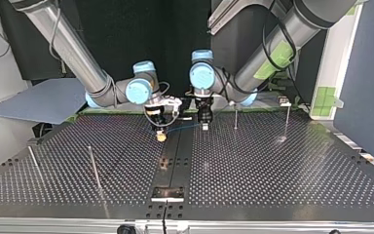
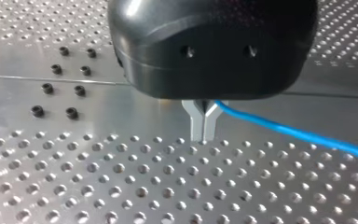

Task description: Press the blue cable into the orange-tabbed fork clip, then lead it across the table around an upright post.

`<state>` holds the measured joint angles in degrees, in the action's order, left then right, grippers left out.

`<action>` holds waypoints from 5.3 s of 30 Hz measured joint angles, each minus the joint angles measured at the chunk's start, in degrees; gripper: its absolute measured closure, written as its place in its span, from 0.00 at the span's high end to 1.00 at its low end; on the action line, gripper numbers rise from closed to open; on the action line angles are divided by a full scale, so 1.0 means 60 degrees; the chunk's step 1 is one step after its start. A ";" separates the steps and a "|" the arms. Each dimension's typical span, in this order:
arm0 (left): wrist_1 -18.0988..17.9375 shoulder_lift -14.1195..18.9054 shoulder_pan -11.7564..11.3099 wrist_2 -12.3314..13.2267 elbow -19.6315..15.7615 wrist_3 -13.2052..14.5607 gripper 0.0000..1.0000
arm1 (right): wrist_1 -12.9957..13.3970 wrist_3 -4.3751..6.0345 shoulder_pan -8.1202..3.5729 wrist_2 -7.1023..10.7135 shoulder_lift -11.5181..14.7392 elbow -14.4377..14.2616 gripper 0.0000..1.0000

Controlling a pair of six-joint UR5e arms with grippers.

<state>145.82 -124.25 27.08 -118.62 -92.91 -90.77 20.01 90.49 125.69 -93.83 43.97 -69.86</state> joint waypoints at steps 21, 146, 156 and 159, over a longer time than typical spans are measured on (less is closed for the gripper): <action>0.0563 0.0933 0.0226 -0.0231 0.0485 -0.0188 0.00 | -0.0303 0.0008 -0.0137 -0.0056 0.1005 0.0003 0.00; 0.4690 -0.0100 0.0925 0.0760 0.7144 -0.1485 0.00 | -0.1729 0.0208 -0.2415 -0.0550 0.3868 0.0442 0.00; 0.4697 -0.0111 0.1038 0.0789 0.7340 -0.1598 0.00 | -0.1799 0.0213 -0.2689 -0.0536 0.3871 0.0433 0.00; 0.4671 -0.0140 0.1095 0.0789 0.7369 -0.1677 0.00 | -0.1818 0.0207 -0.2760 -0.0535 0.3871 0.0424 0.00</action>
<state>173.84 -125.09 33.65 -113.88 -48.69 -100.83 9.10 91.74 109.13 -97.04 67.20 -67.31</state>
